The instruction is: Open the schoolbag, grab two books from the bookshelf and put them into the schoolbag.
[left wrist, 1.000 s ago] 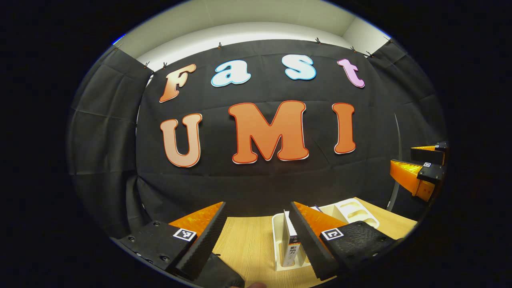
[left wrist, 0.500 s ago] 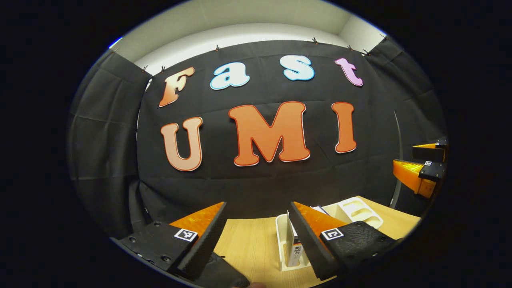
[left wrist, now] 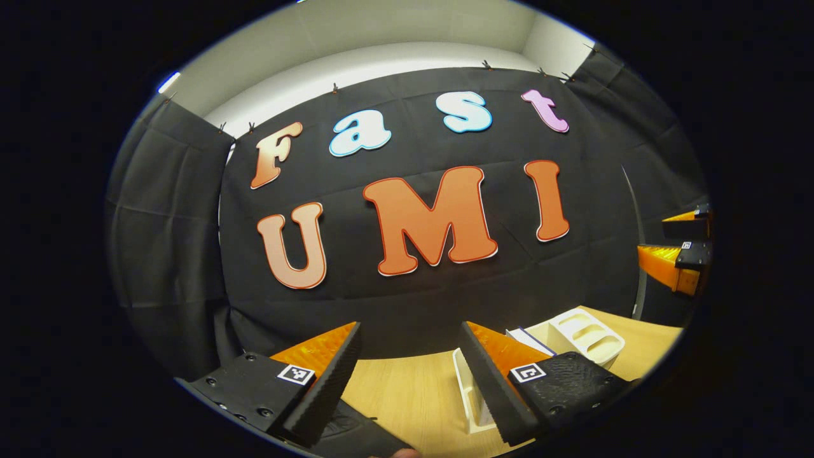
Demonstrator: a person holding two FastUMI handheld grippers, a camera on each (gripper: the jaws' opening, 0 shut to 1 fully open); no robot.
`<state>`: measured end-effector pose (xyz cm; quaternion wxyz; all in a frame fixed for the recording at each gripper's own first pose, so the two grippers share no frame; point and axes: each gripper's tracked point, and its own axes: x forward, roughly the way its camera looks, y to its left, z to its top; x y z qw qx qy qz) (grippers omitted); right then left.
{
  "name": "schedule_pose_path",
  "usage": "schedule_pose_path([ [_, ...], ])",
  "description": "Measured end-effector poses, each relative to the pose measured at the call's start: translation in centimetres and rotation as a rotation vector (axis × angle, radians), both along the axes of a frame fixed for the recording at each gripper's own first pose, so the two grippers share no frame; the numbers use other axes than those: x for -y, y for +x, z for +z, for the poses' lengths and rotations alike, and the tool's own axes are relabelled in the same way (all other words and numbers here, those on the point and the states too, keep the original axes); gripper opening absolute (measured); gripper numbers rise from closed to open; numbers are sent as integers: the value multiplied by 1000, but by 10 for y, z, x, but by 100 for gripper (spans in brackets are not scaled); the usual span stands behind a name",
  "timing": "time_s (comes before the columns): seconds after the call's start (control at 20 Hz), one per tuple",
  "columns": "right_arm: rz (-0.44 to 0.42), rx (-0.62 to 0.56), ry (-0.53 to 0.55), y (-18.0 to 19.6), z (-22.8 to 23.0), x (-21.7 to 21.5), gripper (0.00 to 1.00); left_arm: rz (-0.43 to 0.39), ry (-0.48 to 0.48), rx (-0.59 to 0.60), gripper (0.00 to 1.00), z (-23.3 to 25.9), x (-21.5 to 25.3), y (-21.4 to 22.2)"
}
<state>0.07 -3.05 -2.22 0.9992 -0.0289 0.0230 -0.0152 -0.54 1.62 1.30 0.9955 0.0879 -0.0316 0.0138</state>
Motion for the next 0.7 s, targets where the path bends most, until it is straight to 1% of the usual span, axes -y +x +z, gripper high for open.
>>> schedule_pose_path([
  [0.15, 4, -21, 2, 0, -10, 4, 94, -12, 70, -34, 95, -16, 6, -1],
  [0.3, 19, -36, -5, 1, -18, 8, 94, -20, 100, -78, 95, -37, 12, -4],
  [0.5, 62, -54, -10, 4, -31, 6, 94, 15, 168, -154, 95, -72, 4, -10],
  [0.7, 120, -64, -45, 9, -45, 1, 94, 63, 281, -233, 95, -114, -10, -27],
])
